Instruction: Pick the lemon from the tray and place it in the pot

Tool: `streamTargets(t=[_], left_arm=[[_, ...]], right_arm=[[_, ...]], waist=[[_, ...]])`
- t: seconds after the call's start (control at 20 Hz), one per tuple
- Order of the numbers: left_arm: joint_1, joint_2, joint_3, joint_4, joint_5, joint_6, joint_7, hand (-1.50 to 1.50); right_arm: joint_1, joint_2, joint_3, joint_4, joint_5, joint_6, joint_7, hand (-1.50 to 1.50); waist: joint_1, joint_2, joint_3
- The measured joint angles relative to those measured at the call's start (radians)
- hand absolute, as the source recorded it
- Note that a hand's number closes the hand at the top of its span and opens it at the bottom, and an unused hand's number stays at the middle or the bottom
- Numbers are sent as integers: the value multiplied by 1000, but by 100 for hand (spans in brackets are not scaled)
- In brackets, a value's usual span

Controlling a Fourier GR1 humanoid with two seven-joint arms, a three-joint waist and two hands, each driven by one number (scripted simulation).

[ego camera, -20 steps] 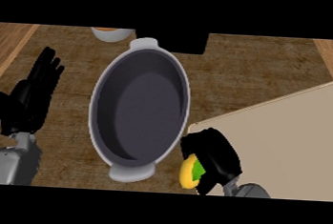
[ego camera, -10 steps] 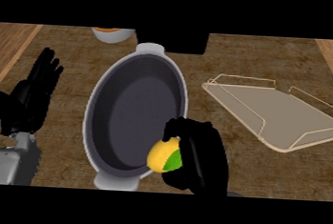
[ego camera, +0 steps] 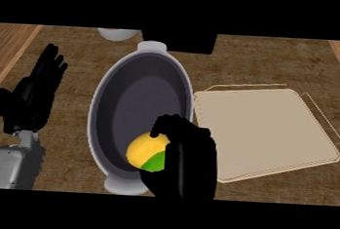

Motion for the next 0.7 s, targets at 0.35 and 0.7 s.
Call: streamTargets(t=[0.35, 0.7], left_arm=[[-17, -11, -15, 2, -6, 1, 1, 0], [-7, -11, -13, 3, -10, 1, -14, 0]], right_arm=[[-155, -7, 25, 99, 15, -31, 110, 150], [-268, -9, -32, 308, 92, -34, 148, 150]], waist=[[18, 12, 2], [10, 15, 2]])
